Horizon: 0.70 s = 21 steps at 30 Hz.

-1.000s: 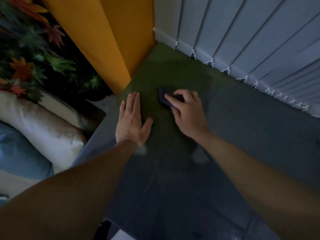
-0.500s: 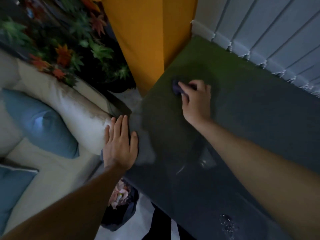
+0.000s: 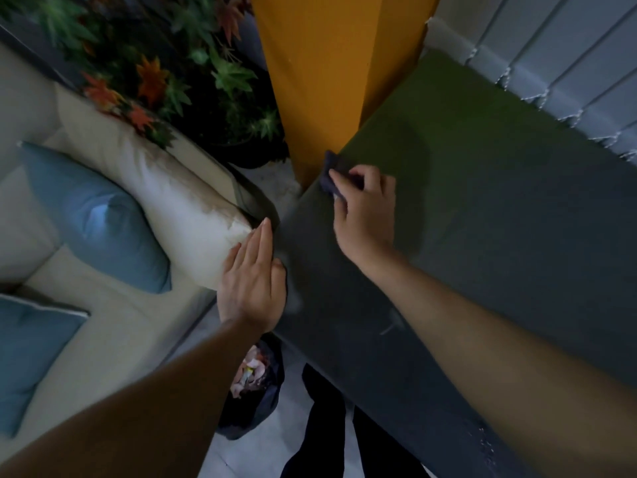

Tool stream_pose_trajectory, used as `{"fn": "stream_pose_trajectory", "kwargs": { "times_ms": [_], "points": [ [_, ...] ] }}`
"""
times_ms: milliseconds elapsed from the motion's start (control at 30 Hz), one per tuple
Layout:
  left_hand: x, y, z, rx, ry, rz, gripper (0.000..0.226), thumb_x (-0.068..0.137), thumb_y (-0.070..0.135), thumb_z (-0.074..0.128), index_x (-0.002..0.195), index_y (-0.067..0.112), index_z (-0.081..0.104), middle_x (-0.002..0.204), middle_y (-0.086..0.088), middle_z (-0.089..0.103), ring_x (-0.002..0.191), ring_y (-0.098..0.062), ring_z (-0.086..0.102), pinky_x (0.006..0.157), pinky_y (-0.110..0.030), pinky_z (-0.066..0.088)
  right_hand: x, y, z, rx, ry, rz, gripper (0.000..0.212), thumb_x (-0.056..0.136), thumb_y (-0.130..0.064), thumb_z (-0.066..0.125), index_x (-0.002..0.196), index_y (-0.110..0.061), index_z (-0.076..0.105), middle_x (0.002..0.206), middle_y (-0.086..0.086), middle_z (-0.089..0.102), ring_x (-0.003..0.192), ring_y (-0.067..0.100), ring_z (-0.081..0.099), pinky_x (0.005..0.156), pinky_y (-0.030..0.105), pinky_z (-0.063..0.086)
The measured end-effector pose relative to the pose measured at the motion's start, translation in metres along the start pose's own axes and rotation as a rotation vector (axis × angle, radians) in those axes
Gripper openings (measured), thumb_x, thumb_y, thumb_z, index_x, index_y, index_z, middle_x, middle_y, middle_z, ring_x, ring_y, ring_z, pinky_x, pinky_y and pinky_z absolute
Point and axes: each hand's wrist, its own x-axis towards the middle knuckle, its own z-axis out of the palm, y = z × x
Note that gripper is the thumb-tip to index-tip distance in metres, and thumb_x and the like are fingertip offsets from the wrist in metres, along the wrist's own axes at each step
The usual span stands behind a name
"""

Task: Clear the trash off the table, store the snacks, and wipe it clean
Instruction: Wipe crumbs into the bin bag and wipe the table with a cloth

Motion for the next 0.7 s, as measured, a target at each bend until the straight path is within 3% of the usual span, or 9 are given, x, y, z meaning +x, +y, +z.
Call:
{"fn": "stream_pose_trajectory", "kwargs": {
  "times_ms": [200, 400, 467, 600, 700],
  "points": [
    [-0.002, -0.006, 0.001, -0.082, -0.019, -0.033, 0.073, 0.093, 0.038, 0.028, 0.160, 0.011, 0.013, 0.163, -0.013, 0.025, 0.148, -0.023, 0.025, 0.123, -0.031, 0.015, -0.060, -0.008, -0.003, 0.086, -0.227, -0.440, 0.042, 0.089, -0.017, 0.059, 0.130, -0.025, 0.066, 0.123, 0.007, 0.054, 0.106, 0.031, 0.048, 0.087, 0.046, 0.047],
    [-0.005, -0.008, -0.001, -0.114, -0.029, -0.029, 0.073, 0.093, 0.038, 0.031, 0.160, 0.014, 0.011, 0.162, -0.012, 0.027, 0.147, -0.024, 0.026, 0.121, -0.032, 0.016, -0.046, -0.019, -0.001, 0.001, -0.056, -0.095, 0.041, 0.088, -0.021, 0.063, 0.127, -0.032, 0.066, 0.122, 0.002, 0.051, 0.102, 0.027, 0.046, 0.083, 0.044, 0.045],
    [-0.007, -0.009, -0.001, -0.099, -0.031, -0.019, 0.072, 0.094, 0.038, 0.031, 0.160, 0.015, 0.010, 0.162, -0.012, 0.028, 0.146, -0.025, 0.027, 0.121, -0.033, 0.017, -0.080, -0.026, -0.002, 0.054, -0.102, -0.154, 0.042, 0.090, -0.022, 0.060, 0.130, -0.030, 0.065, 0.124, 0.004, 0.051, 0.103, 0.027, 0.045, 0.083, 0.043, 0.046],
    [-0.007, -0.007, -0.004, -0.081, -0.016, 0.007, 0.072, 0.094, 0.035, 0.033, 0.159, 0.013, 0.015, 0.158, -0.015, 0.034, 0.144, -0.027, 0.030, 0.121, -0.036, 0.019, -0.096, 0.002, -0.018, 0.073, -0.214, -0.460, 0.039, 0.093, -0.018, 0.052, 0.129, -0.024, 0.067, 0.119, 0.012, 0.057, 0.099, 0.033, 0.052, 0.083, 0.044, 0.048],
    [-0.007, -0.005, -0.005, -0.060, -0.002, 0.038, 0.069, 0.096, 0.036, 0.030, 0.160, 0.014, 0.015, 0.160, -0.012, 0.032, 0.146, -0.025, 0.027, 0.123, -0.036, 0.012, -0.056, 0.028, -0.021, -0.006, -0.104, -0.381, 0.040, 0.091, -0.019, 0.051, 0.126, -0.026, 0.069, 0.115, 0.012, 0.057, 0.094, 0.034, 0.052, 0.081, 0.044, 0.048]
  ]
}}
